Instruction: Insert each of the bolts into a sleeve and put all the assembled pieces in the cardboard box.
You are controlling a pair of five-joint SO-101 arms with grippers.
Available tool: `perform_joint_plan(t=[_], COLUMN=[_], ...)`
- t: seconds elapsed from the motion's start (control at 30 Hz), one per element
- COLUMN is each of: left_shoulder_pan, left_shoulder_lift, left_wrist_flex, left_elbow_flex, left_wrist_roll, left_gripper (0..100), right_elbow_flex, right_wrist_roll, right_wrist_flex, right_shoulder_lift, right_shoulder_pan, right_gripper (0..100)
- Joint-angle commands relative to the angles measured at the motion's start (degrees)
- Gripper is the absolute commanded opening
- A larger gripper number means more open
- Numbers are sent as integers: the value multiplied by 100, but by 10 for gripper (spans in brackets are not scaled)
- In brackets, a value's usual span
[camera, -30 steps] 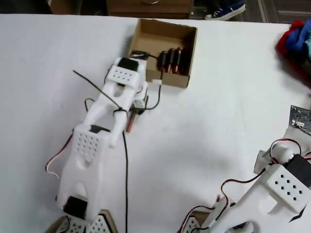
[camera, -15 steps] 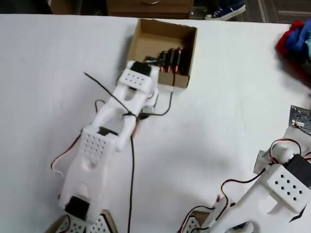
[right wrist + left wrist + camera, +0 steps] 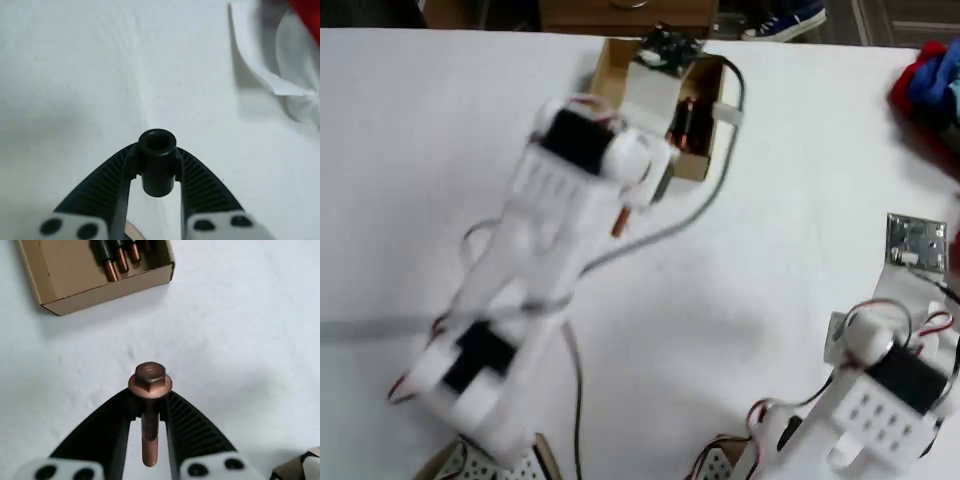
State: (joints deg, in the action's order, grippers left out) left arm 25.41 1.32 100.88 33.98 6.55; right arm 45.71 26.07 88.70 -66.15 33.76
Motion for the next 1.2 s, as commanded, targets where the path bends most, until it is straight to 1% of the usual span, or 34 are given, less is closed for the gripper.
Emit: perform_joint_plan(t=[0.0,0.1,0.23,0.33,0.4,0.43,0.53,0.63,0.73,0.8,0.83,1.03,1.17], left_shoulder_pan=[18,-132,-44,-35,-35,-35,-53,-53,-53,-44,-44,-9,290], left_shoulder_lift=[-1916,-3033,-4422,-5257,-5662,-5802,-5952,-5820,-5679,-5565,-5495,-4826,-4448], left_wrist_flex=[-993,-2558,-4941,-6725,-7534,-7754,-8000,-8035,-8000,-7991,-7982,-7991,-7974], left_elbow_flex=[-1754,-3292,-5314,-6695,-7380,-7600,-7952,-7978,-7776,-7521,-7398,-6993,-7011], left_wrist_roll=[-26,-18,-18,0,114,255,756,1292,1609,1635,1635,1670,1653], left_gripper=[25,24,24,25,25,25,26,26,26,26,26,26,26], right_elbow_flex=[273,765,1978,2743,2919,2945,3007,3569,4536,5037,5169,5160,5160], right_wrist_roll=[35,35,-18,-26,-149,-378,-1266,-1846,-1925,-1925,-1943,-1960,-1960], right_wrist_flex=[-171,-637,-1789,-2598,-3011,-3231,-4092,-5534,-7152,-7864,-8057,-7960,-7969], right_shoulder_lift=[-1235,-2018,-2563,-2598,-2624,-2633,-2589,-2589,-2589,-2624,-2624,-2633,-2624], right_shoulder_pan=[-620,-1684,-3081,-3732,-4040,-4163,-4488,-4919,-5349,-5481,-5499,-5508,-5508], right_gripper=[24,24,24,24,24,24,24,24,24,24,24,24,24])
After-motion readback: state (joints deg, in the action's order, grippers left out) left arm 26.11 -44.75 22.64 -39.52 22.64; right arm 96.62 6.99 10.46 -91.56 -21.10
